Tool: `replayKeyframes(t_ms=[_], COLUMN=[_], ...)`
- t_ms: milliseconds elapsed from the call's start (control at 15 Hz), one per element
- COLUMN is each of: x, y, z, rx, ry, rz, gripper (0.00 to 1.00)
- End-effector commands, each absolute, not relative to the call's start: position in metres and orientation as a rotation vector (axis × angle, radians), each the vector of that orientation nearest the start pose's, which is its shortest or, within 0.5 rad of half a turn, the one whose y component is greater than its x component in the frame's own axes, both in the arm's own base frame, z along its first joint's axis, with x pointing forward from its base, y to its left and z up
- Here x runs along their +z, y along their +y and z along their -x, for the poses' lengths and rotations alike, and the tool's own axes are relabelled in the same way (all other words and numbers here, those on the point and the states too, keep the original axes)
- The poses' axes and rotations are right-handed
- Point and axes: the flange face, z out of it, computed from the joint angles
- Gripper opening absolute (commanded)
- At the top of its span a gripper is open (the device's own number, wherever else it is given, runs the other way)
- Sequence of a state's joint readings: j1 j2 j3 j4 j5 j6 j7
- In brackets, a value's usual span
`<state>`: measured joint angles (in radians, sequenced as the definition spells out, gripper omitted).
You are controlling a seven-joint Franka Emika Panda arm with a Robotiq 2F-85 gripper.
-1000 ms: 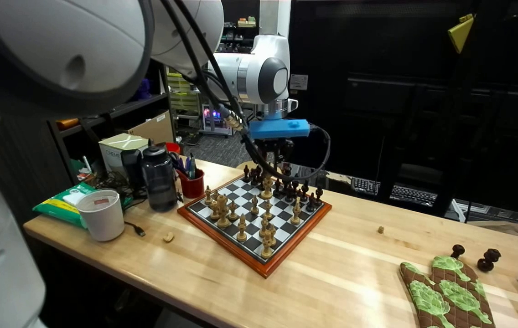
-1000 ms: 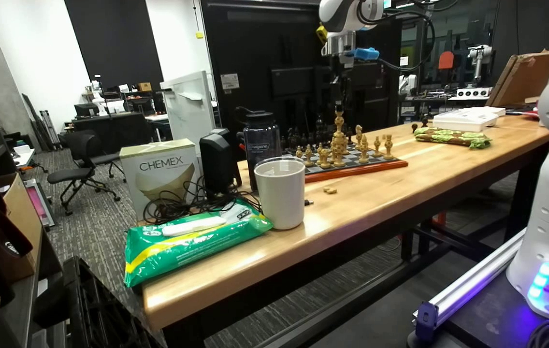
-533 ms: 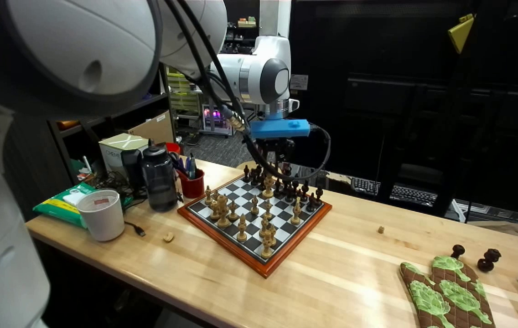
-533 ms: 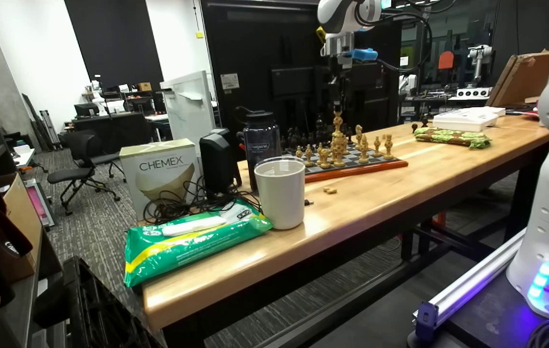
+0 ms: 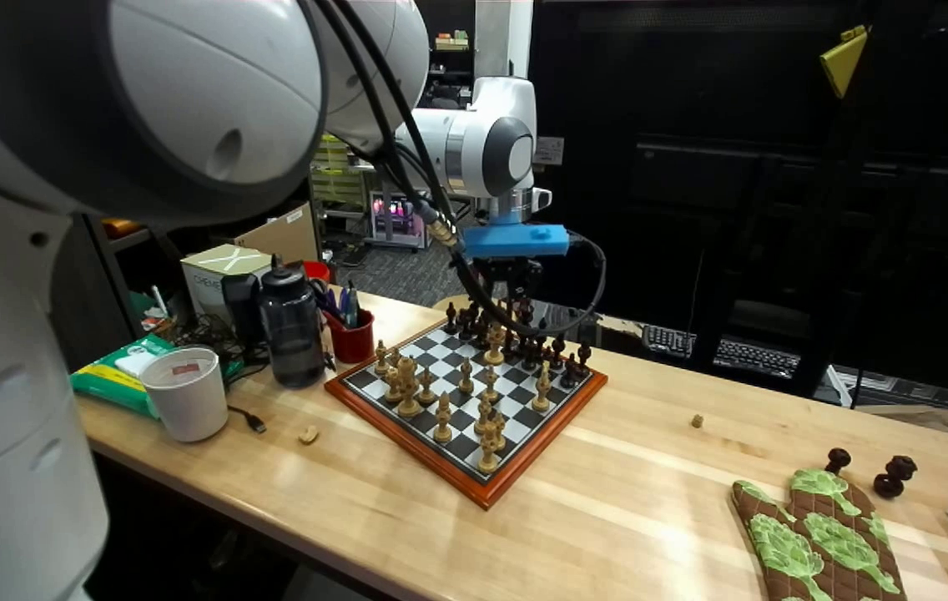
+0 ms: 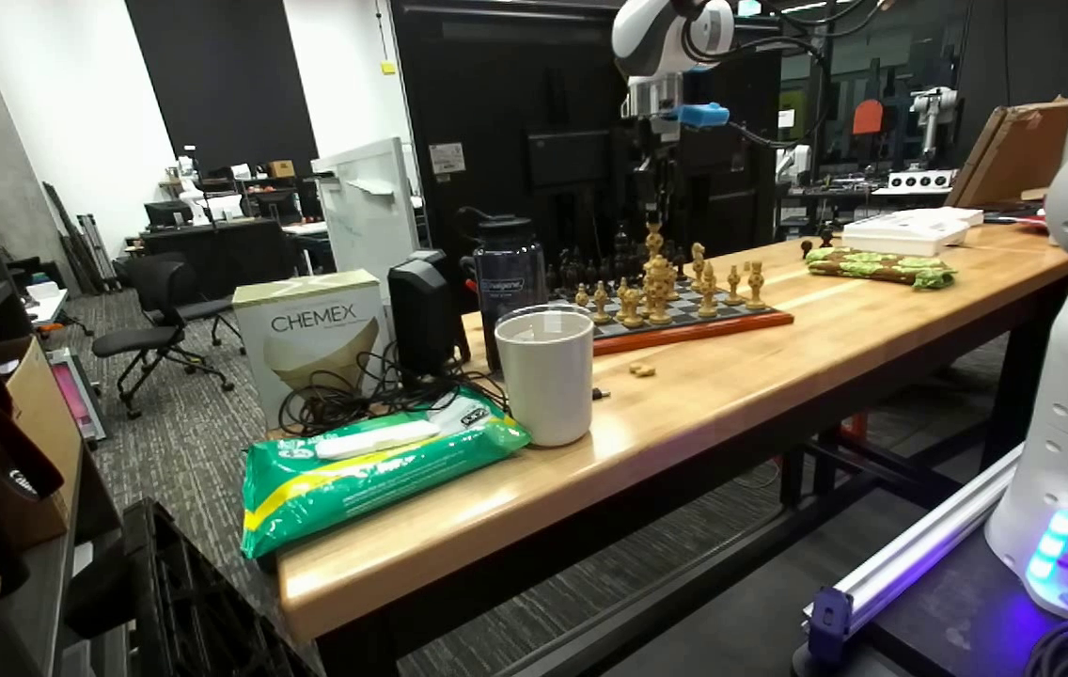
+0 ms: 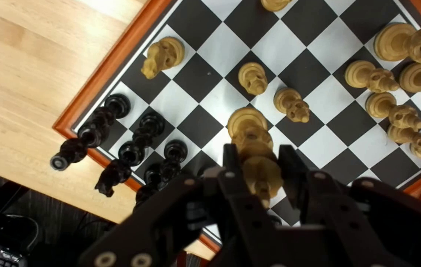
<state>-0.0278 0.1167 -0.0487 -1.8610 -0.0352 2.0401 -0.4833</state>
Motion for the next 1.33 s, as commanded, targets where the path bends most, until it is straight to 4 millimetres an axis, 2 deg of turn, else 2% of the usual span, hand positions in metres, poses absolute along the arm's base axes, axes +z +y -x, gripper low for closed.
replayKeyframes(t_ms=[0, 600, 1267], x=[0.465, 0.456, 0.435], y=[-0.05, -0.062, -0.067], z=[-0.604, -0.612, -0.615], rx=[-0.079, -0.056, -0.001], ry=[-0.643, -0.617, -0.604], rz=[3.14, 3.148, 3.133], gripper=[0.08, 0.08, 0.08])
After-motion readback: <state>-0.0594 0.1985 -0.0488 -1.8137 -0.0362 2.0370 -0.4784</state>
